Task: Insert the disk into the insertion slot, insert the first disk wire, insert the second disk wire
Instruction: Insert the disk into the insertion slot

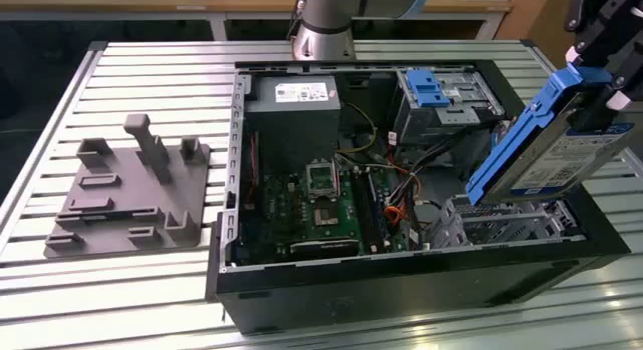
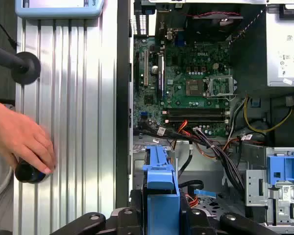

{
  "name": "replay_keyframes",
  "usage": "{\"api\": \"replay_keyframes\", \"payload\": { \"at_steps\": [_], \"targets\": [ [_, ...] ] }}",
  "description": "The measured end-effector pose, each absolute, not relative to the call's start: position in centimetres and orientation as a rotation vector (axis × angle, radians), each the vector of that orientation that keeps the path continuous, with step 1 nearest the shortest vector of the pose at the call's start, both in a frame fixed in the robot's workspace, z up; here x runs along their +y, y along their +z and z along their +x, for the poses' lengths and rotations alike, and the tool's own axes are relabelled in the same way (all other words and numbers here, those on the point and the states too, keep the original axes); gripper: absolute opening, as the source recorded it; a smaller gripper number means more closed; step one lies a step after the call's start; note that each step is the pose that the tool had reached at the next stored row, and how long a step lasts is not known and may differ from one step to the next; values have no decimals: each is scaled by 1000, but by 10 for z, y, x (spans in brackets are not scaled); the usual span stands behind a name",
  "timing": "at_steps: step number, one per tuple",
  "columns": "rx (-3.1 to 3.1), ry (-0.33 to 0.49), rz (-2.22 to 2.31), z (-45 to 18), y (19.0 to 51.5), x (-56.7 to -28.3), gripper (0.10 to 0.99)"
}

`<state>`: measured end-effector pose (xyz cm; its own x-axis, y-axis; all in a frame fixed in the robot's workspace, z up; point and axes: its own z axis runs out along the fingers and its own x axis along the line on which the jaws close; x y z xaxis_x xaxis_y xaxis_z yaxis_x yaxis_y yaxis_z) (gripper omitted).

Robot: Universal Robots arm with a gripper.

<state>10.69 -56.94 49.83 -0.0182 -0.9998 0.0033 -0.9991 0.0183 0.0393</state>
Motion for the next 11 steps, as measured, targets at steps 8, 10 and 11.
{"api": "replay_keyframes", "payload": {
  "at_steps": [8,10,11],
  "targets": [
    [-2220,-40,2180,107,498,-569,365],
    [-2220,-40,2180,107,498,-569,365],
    [-2220,-40,2180,107,498,-569,365]
  ]
}}
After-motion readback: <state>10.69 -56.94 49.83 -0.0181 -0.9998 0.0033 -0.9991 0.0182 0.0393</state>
